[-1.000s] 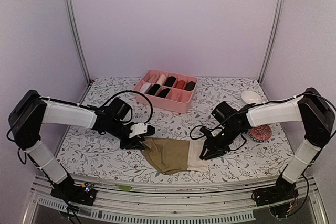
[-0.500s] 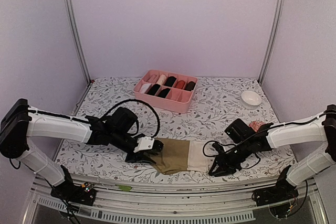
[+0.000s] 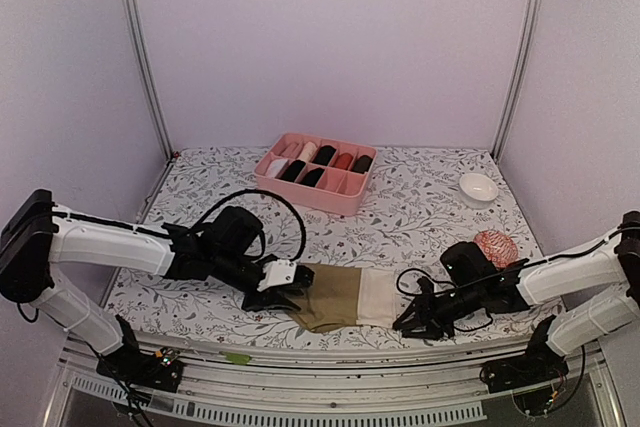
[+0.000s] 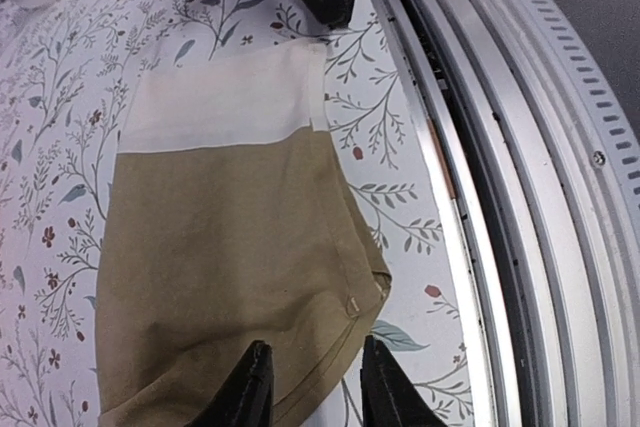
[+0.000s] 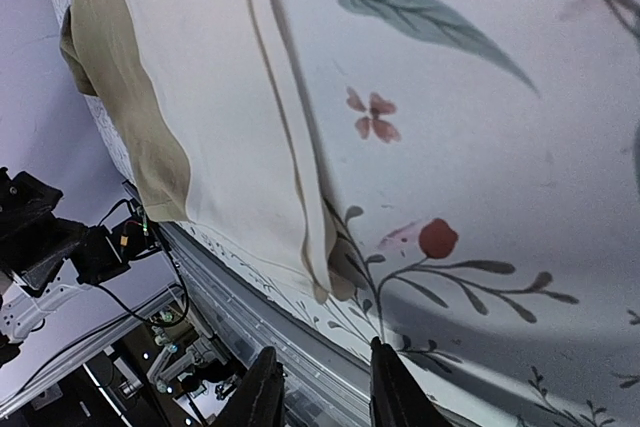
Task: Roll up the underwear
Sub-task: Pick up the underwear from the center of the board.
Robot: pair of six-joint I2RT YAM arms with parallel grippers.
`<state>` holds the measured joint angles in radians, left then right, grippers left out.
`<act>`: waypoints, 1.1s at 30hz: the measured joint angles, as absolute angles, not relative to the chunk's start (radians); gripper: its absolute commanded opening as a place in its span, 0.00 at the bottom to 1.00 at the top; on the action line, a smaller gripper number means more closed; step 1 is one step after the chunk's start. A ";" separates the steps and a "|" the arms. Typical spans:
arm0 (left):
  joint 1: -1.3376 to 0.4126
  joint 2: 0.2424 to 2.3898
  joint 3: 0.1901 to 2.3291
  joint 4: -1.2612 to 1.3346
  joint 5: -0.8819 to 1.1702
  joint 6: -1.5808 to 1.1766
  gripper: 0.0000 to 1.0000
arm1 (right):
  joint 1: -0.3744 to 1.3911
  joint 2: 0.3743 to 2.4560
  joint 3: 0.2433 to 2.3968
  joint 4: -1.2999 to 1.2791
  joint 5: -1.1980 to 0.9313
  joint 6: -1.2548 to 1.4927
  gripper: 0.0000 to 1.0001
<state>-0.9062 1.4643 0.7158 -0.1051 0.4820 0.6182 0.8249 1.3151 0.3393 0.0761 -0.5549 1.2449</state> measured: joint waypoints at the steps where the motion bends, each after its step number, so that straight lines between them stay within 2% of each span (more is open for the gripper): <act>1: -0.922 1.464 0.714 -0.102 0.479 0.618 0.30 | 0.831 1.328 0.345 0.088 -0.554 1.251 0.30; 6: -1.008 1.500 0.726 -0.076 0.455 0.596 0.31 | 0.851 1.369 0.385 0.117 -0.547 1.260 0.30; 11: -1.068 1.620 0.774 -0.035 0.378 0.558 0.34 | 0.852 1.312 0.405 0.070 -0.495 1.236 0.32; 15: -1.109 1.663 0.774 0.007 0.299 0.542 0.37 | 0.853 1.239 0.437 0.006 -0.441 1.187 0.40; 17: -1.127 1.679 0.774 0.036 0.255 0.537 0.38 | 0.853 1.205 0.451 -0.027 -0.409 1.155 0.47; 19: -1.139 1.692 0.774 0.060 0.215 0.535 0.37 | 0.853 1.166 0.464 -0.072 -0.363 1.121 0.58; 20: -1.144 1.698 0.774 0.074 0.193 0.533 0.36 | 0.853 1.142 0.472 -0.101 -0.335 1.101 0.66; 22: -1.151 1.711 0.774 0.097 0.151 0.534 0.32 | 0.853 1.093 0.487 -0.157 -0.271 1.072 0.91; 23: -1.153 1.717 0.774 0.106 0.134 0.534 0.30 | 0.853 1.061 0.496 -0.189 -0.231 1.050 1.00; 26: -1.155 1.727 0.774 0.123 0.085 0.541 0.25 | 0.853 0.969 0.525 -0.258 -0.099 0.989 0.99; 33: -1.155 1.729 0.777 0.137 0.033 0.572 0.05 | 0.853 0.861 0.537 -0.310 0.144 0.998 0.99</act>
<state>-1.1545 1.7287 0.7769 0.1368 0.0326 0.5720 0.8528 0.8608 0.5373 -0.3103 0.1436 0.9981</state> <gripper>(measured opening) 0.103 0.990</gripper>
